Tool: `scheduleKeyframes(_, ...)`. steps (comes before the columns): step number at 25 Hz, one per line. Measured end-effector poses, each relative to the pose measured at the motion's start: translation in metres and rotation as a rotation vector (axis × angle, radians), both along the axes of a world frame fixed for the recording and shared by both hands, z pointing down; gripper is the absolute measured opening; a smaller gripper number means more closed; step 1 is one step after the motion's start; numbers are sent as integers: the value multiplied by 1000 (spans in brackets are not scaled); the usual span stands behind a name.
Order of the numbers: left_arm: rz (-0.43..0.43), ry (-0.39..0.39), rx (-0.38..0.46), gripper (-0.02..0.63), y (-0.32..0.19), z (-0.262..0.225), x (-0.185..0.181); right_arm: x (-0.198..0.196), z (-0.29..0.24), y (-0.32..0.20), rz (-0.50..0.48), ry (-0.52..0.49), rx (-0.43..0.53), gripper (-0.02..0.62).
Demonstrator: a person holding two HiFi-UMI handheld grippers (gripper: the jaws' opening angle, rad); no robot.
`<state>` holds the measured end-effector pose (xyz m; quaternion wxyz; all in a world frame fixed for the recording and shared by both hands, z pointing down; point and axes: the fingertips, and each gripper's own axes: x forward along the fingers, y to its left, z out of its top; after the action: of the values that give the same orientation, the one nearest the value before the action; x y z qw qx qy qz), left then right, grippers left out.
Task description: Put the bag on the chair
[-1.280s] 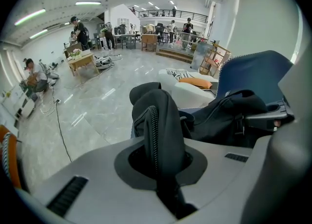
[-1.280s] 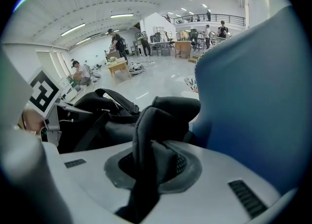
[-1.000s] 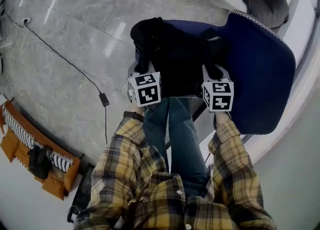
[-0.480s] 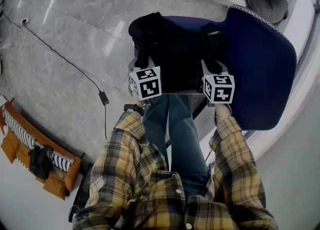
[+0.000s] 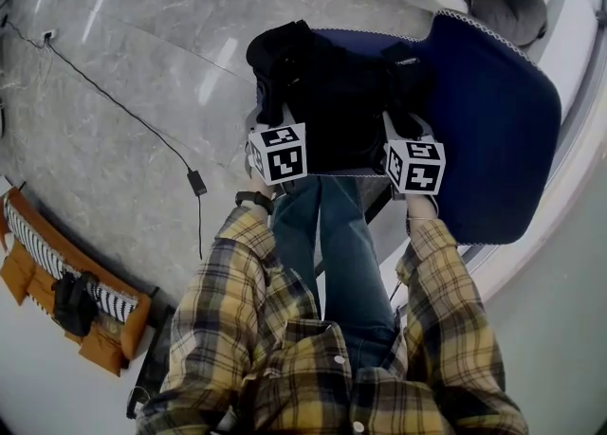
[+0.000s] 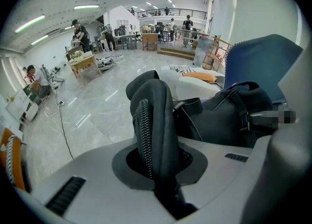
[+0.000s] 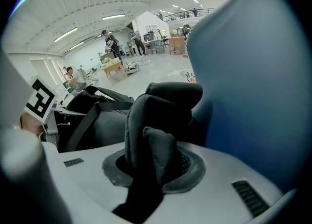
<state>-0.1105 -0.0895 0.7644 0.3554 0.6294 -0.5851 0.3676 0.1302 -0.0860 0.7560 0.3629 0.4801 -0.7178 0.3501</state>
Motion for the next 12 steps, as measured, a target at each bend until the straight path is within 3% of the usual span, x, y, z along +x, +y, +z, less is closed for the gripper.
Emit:
scheduleKeyframes(6,-41,-3,1,40,1,-6,-5,3,-3,2,-2,42,4,98)
scheduleKeyframes(12,-38,18,-13,59,5,-18,-5,-1,-14,7,-5,-35,-31,139)
